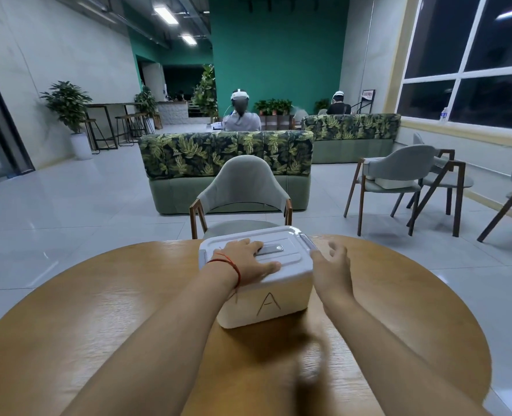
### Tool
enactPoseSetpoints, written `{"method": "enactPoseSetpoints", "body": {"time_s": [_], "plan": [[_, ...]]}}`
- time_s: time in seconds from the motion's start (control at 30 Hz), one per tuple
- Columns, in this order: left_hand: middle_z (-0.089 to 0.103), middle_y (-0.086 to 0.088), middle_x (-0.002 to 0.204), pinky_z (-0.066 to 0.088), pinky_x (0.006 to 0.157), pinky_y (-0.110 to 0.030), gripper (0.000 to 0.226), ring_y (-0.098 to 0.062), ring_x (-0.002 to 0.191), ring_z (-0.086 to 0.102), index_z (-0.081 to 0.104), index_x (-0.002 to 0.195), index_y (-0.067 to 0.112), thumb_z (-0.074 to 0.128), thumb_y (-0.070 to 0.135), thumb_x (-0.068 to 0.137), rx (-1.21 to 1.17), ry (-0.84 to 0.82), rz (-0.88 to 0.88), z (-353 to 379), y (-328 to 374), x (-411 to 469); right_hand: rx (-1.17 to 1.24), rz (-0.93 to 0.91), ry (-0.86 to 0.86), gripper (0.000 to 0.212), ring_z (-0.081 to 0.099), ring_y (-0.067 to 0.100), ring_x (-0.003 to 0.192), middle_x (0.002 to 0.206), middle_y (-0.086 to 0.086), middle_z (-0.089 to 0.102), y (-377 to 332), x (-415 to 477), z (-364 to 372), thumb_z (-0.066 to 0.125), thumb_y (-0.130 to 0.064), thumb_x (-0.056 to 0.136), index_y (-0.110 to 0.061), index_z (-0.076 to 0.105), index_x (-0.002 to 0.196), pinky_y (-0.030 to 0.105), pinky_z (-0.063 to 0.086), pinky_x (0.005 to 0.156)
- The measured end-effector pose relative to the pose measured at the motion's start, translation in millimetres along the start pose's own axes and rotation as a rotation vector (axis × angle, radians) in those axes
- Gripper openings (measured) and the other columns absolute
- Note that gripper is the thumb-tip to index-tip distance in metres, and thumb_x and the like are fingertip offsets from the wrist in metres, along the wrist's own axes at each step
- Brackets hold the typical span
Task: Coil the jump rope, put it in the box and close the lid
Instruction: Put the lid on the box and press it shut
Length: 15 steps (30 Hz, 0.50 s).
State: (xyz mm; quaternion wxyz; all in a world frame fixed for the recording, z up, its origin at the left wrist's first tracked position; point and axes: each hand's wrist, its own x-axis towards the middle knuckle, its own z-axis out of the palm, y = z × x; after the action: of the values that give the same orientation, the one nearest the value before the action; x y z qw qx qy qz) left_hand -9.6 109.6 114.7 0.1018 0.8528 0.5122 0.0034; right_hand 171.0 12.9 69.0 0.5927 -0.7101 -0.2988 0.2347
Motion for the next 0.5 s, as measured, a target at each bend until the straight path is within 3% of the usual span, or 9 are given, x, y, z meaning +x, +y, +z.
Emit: {"method": "enactPoseSetpoints", "body": {"time_s": [0.07,0.13,0.2,0.3,0.37,0.43,0.5], "plan": [[0.051,-0.011,0.166,0.046,0.115,-0.059,0.094,-0.039,0.149,0.048,0.046,0.162,0.028,0.034,0.088,0.09,0.056,0.053,-0.154,0,13,-2,0.083,0.078,0.053,0.06,0.054,0.031,0.134,0.164,0.007,0.04,5,-17,5,0.063,-0.038,0.103,-0.021,0.044,0.156,0.041,0.045,0.102],[0.064,-0.015,0.149,0.054,0.103,-0.052,0.082,-0.038,0.137,0.056,0.059,0.15,0.018,0.025,0.075,0.102,0.186,0.132,-0.257,-1,25,-4,0.107,0.137,-0.033,0.06,0.055,0.026,0.126,0.159,0.007,0.044,15,-32,10,0.065,-0.042,0.1,-0.019,0.046,0.152,0.04,0.043,0.099],[0.066,-0.014,0.144,0.053,0.099,-0.045,0.073,-0.034,0.133,0.061,0.063,0.146,0.015,0.024,0.065,0.109,0.277,0.198,-0.245,0,27,-7,0.128,0.155,-0.153,0.049,0.059,0.017,0.114,0.147,0.004,0.055,18,-44,12,0.065,-0.043,0.101,-0.021,0.052,0.143,0.036,0.043,0.094],[0.052,-0.013,0.159,0.044,0.113,-0.05,0.066,-0.035,0.145,0.049,0.05,0.156,0.023,0.03,0.062,0.106,0.19,0.252,-0.081,14,19,-11,0.185,0.147,-0.308,0.032,0.064,0.005,0.1,0.13,-0.004,0.069,15,-52,12,0.063,-0.035,0.107,-0.024,0.058,0.137,0.029,0.046,0.077],[0.032,-0.009,0.176,0.027,0.127,-0.061,0.064,-0.036,0.161,0.027,0.037,0.165,0.032,0.029,0.059,0.107,0.061,0.158,0.049,24,13,-12,0.169,0.147,-0.365,0.028,0.068,0.008,0.096,0.12,-0.008,0.073,13,-47,13,0.061,-0.029,0.108,-0.027,0.061,0.136,0.026,0.046,0.068],[0.009,-0.003,0.185,0.008,0.131,-0.068,0.065,-0.035,0.169,0.005,0.02,0.172,0.035,0.027,0.055,0.11,-0.042,0.049,0.049,30,12,-7,0.122,0.17,-0.409,0.026,0.071,0.013,0.099,0.118,-0.006,0.076,9,-39,17,0.058,-0.028,0.108,-0.031,0.064,0.134,0.03,0.05,0.071],[0.0,-0.002,0.186,0.002,0.13,-0.072,0.066,-0.038,0.17,-0.002,0.012,0.173,0.034,0.024,0.055,0.111,-0.038,0.042,-0.019,33,16,0,0.065,0.185,-0.445,0.031,0.074,0.023,0.106,0.12,-0.002,0.079,9,-24,23,0.056,-0.033,0.107,-0.034,0.065,0.136,0.039,0.057,0.08]]}}
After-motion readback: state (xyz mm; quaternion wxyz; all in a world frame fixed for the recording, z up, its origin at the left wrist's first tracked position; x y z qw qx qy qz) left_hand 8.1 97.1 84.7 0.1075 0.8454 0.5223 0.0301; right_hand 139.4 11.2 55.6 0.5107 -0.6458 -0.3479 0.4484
